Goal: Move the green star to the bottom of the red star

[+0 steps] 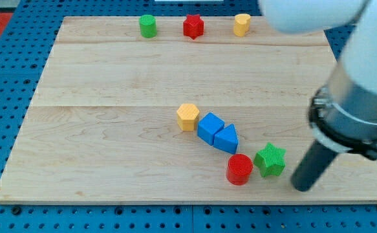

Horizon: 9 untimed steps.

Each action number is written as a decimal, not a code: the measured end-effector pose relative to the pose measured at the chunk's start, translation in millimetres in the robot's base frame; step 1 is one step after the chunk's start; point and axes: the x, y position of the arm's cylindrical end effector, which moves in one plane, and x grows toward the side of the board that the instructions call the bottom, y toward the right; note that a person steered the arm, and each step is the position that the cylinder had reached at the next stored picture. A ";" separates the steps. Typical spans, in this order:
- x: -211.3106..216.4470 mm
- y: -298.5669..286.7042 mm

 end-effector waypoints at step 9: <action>-227.6 -83.1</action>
